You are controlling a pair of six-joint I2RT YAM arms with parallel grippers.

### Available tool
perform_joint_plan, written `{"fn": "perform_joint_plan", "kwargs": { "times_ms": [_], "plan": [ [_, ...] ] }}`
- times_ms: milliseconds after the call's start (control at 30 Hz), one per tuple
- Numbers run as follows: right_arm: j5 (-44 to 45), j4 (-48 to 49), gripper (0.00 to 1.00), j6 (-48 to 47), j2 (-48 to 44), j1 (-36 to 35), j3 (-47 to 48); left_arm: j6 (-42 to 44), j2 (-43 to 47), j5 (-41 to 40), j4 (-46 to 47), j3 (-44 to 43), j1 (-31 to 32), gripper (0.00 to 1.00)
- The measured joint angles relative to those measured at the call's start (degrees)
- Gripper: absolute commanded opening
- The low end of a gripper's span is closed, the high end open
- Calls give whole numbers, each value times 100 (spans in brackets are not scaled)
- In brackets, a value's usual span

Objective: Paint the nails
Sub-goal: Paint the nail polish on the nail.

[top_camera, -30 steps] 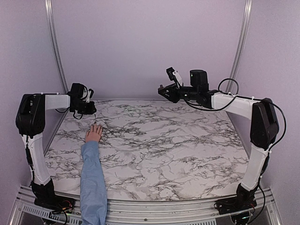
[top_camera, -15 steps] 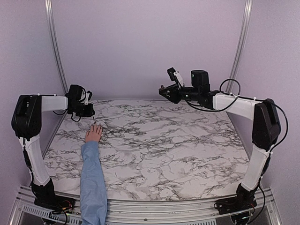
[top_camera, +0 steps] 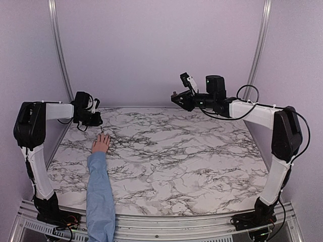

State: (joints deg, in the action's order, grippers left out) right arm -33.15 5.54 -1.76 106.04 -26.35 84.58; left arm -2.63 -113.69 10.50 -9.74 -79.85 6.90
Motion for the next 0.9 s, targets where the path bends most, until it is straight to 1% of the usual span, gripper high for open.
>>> {"fn": "perform_joint_plan", "kwargs": {
  "times_ms": [900],
  "plan": [
    [0, -2, 0, 0, 0, 0, 0, -68, -345, 59, -17, -249, 2, 0]
  ]
}}
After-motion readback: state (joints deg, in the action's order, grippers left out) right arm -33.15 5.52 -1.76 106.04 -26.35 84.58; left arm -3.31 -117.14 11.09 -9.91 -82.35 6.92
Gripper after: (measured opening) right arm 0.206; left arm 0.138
